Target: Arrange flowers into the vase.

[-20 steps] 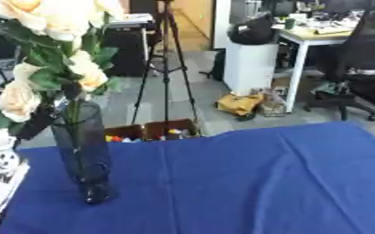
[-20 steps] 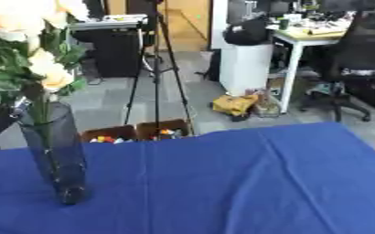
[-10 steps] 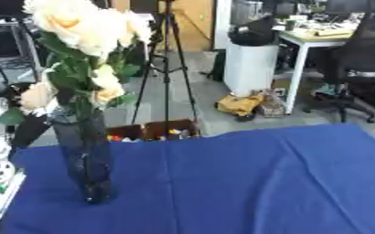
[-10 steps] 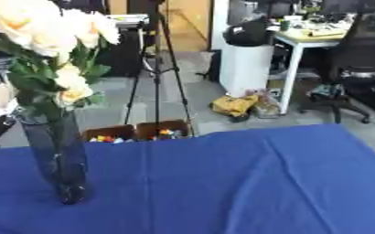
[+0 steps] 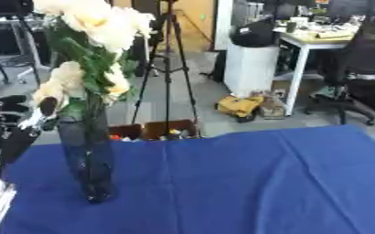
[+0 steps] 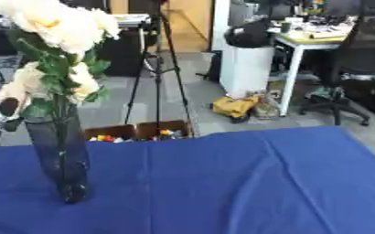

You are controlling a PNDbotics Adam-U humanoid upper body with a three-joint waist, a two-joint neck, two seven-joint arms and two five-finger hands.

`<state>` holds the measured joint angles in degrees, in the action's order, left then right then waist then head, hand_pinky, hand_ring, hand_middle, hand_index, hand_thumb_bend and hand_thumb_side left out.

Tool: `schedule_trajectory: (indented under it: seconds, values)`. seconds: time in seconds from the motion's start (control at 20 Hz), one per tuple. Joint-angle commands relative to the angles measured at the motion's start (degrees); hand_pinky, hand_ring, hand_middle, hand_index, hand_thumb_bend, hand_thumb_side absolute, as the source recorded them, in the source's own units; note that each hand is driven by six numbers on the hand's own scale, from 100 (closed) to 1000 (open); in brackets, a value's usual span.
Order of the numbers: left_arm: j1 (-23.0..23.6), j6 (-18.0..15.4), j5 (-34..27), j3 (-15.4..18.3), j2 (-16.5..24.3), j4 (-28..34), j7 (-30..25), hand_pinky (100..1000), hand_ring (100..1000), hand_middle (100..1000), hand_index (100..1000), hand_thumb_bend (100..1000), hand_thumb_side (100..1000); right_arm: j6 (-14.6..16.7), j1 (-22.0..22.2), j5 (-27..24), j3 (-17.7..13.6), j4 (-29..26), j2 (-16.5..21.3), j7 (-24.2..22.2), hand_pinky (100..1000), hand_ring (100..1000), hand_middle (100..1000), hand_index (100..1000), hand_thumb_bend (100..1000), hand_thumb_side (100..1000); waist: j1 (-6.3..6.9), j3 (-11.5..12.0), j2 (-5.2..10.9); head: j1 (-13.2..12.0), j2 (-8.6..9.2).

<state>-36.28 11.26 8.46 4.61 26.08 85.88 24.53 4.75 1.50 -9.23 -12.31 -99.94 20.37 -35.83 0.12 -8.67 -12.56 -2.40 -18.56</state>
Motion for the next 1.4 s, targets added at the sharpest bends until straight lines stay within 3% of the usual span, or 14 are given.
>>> schedule_trajectory:
  seconds: [0.05,0.5,1.05,1.4]
  values:
    - [-0.6,0.0,-0.6,0.8,0.8,1.6,0.6,575,557,578,743,878,740,0.3,-0.2,-0.2,-0.3,-0.6,0.7,0.0,994,1000,591,1000,157,496,-0.75,0.0,1.2,0.1,0.27]
    - [8.0,-3.3,-4.4,1.1,4.6,11.1,-1.1,559,563,588,758,744,702,0.2,-0.2,-0.2,-0.5,-0.6,0.7,0.2,994,1000,590,1000,152,498,-0.88,1.4,1.34,0.5,0.02]
    - [12.3,-8.5,-10.0,2.4,5.2,12.6,-8.0,553,571,605,798,685,680,0.0,-0.2,-0.5,-0.4,-0.5,0.9,-0.1,995,1000,590,1000,149,499,-0.8,2.2,1.97,0.5,-0.2]
    - [14.6,-11.0,-10.9,3.2,4.8,13.8,-10.2,558,577,610,809,500,665,0.0,0.0,-0.7,-0.4,-0.5,0.9,-0.1,996,1000,590,1000,147,500,-0.83,2.7,2.39,0.2,-0.27]
